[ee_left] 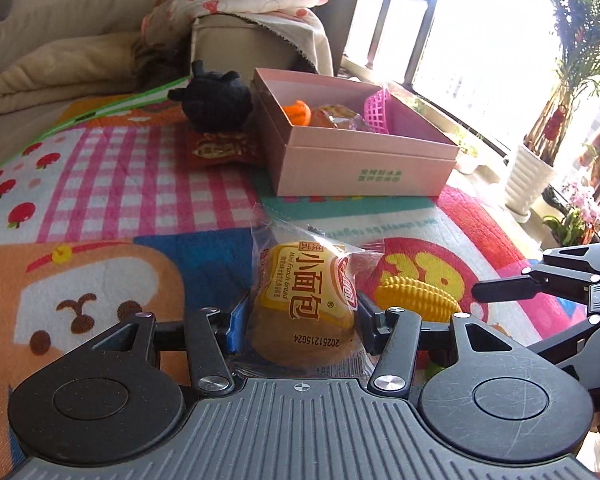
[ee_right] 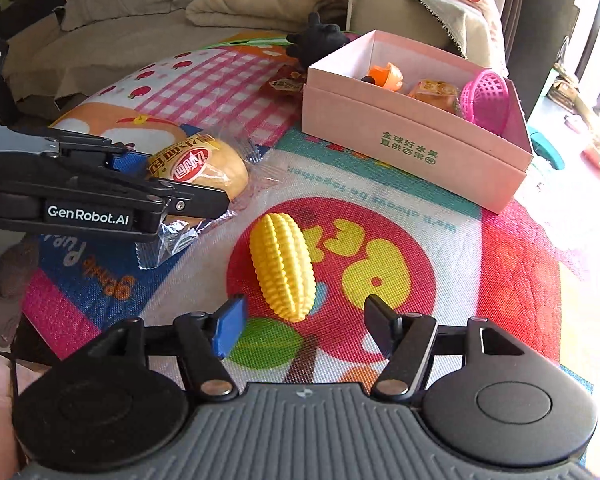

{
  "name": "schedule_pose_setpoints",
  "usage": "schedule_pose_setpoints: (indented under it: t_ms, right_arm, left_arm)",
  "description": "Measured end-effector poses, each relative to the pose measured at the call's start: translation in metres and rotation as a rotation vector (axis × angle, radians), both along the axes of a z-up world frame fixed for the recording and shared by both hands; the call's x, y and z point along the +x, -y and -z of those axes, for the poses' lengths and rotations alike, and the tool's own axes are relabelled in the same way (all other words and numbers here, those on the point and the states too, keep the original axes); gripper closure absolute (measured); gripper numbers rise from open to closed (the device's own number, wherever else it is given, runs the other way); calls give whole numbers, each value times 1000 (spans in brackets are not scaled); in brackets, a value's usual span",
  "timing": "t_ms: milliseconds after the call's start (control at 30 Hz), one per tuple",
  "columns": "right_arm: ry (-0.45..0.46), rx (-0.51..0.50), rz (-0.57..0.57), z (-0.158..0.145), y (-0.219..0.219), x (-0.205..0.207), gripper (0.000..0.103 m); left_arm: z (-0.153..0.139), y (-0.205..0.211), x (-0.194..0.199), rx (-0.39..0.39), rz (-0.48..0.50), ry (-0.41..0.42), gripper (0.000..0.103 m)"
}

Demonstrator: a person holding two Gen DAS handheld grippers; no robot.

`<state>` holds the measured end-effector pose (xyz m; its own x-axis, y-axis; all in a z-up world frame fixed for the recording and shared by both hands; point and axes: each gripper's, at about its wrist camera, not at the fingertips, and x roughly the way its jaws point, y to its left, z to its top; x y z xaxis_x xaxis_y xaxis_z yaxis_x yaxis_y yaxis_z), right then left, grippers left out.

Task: Organize objects
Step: 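Drop the bun into the pink box with the left tool while the right tool drops the corn in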

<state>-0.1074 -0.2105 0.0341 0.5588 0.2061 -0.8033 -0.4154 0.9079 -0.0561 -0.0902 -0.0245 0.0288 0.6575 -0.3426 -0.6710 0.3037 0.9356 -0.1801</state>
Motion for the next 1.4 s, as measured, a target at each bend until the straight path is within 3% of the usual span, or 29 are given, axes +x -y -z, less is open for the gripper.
schedule_pose_setpoints:
  t_ms: [167, 400, 600, 667, 733, 933, 1167, 1400]
  right_arm:
    - [122, -82, 68, -3, 10, -11, 31]
    - [66, 86, 53, -4, 7, -14, 19]
    - [112, 60, 6, 4, -13, -6, 19]
    - [102, 76, 4, 6, -11, -4, 27]
    - [101, 91, -2, 6, -9, -5, 41]
    - [162, 125, 31, -8, 7, -13, 41]
    - [258, 145, 79, -25, 28, -24, 41]
    - [244, 176, 110, -22, 40, -20, 41]
  left_arm:
    - [-1, -4, -8, -1, -28, 9, 45]
    - [-9, -24, -12, -49, -126, 5, 45]
    - [-11, -27, -17, -52, -120, 9, 45]
    - [-10, -26, -18, -57, -109, 3, 45]
    - [-7, -23, -15, -61, -96, -9, 45]
    - [-14, -8, -1, -78, -45, 7, 46]
    - [-63, 23, 57, -107, -32, 187, 46]
    - [-78, 64, 147, -176, -36, 232, 45]
